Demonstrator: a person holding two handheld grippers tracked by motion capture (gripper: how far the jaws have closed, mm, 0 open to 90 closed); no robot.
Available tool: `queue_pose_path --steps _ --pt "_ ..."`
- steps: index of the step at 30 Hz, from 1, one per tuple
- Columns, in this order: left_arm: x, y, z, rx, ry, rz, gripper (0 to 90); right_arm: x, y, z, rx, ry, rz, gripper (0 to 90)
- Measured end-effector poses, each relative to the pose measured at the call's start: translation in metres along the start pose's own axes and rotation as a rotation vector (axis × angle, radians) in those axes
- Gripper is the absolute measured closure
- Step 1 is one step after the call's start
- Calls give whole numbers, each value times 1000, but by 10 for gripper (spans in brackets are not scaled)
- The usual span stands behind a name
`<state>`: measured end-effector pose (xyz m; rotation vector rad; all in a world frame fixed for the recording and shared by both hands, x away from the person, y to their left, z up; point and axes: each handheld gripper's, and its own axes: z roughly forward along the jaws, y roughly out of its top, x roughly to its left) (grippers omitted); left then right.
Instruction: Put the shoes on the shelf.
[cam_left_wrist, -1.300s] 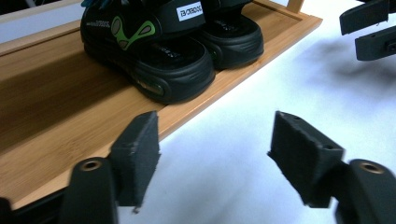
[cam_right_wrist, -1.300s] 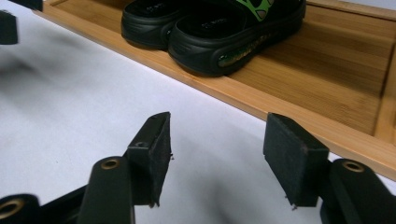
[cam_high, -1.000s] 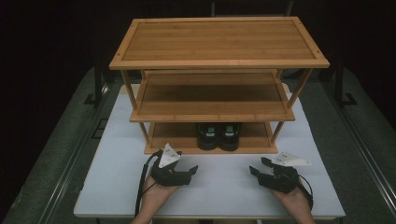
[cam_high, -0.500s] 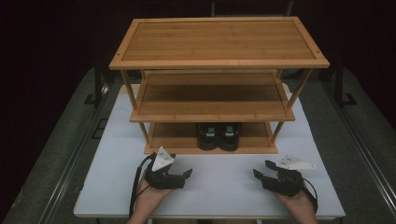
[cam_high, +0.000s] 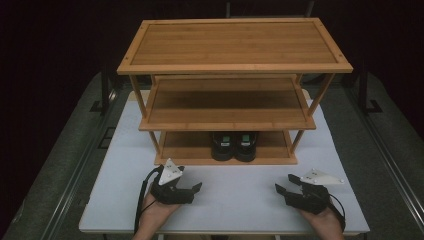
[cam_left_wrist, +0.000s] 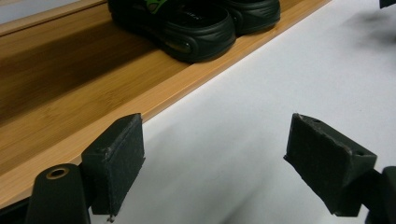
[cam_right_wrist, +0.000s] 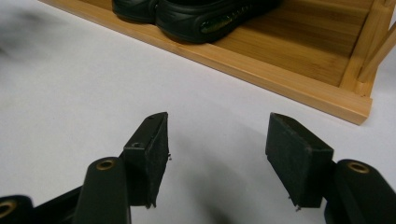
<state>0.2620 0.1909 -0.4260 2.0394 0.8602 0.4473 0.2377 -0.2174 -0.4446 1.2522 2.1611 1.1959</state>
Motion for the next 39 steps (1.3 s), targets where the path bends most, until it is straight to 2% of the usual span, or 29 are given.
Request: queue_pose_path --steps 14,24,30,34,36,39 --pt "5 -10 -11 14 5 4 184 -5 -11 -10 15 2 -1 374" --pt "9 -22 -19 22 11 -12 181 -7 -20 -20 16 0 3 358" --pt "12 -28 -29 7 25 -23 180 -9 -22 -26 -5 -4 6 348" --pt "14 -35 -34 -4 25 -46 170 -10 -25 -29 -20 -16 13 321" --pt "14 -39 -35 -9 25 -56 169 -10 -29 -32 -44 -30 27 309" --pt "14 -40 -39 -30 21 -69 153 -10 -30 -40 -97 -23 61 297"
